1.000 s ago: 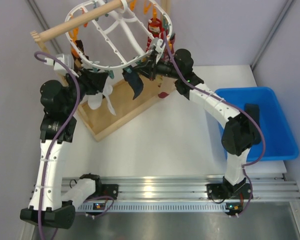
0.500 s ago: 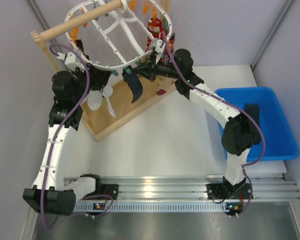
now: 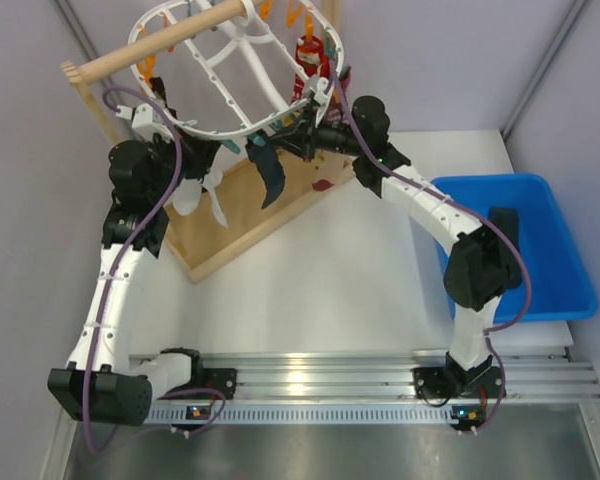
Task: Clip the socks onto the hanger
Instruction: Open the clamp at the hanger.
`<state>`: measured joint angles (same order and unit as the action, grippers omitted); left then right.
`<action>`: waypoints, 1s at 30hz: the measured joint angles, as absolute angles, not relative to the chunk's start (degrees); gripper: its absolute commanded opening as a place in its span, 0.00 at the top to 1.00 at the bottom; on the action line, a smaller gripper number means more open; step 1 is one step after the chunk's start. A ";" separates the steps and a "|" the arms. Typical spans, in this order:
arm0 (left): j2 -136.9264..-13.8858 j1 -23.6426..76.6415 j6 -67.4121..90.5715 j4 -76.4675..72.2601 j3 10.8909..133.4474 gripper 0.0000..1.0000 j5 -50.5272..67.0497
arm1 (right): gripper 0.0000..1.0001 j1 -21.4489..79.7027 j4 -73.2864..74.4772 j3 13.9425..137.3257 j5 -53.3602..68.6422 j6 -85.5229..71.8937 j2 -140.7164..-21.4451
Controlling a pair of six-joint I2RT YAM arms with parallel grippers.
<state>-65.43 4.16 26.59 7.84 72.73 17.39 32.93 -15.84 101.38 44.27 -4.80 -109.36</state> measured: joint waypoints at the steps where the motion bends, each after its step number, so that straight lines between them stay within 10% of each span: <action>1: -65.47 4.16 26.89 7.64 72.62 1.00 17.69 | 1.00 32.77 -15.81 101.49 44.25 -4.93 -109.38; 7: -65.54 4.40 27.75 7.18 72.60 1.00 19.42 | 0.90 31.57 -14.87 106.43 44.75 -5.91 -111.55; 12: -65.54 4.93 28.16 7.03 72.60 1.00 20.10 | 0.55 30.94 -13.69 106.30 46.02 -6.57 -111.55; 30: -65.52 6.70 26.85 8.97 73.08 1.00 20.03 | 0.57 35.18 -12.38 98.87 45.45 -4.93 -100.47</action>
<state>-65.52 6.70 26.85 8.97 73.08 20.03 35.18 -12.38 98.87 45.45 -4.93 -100.47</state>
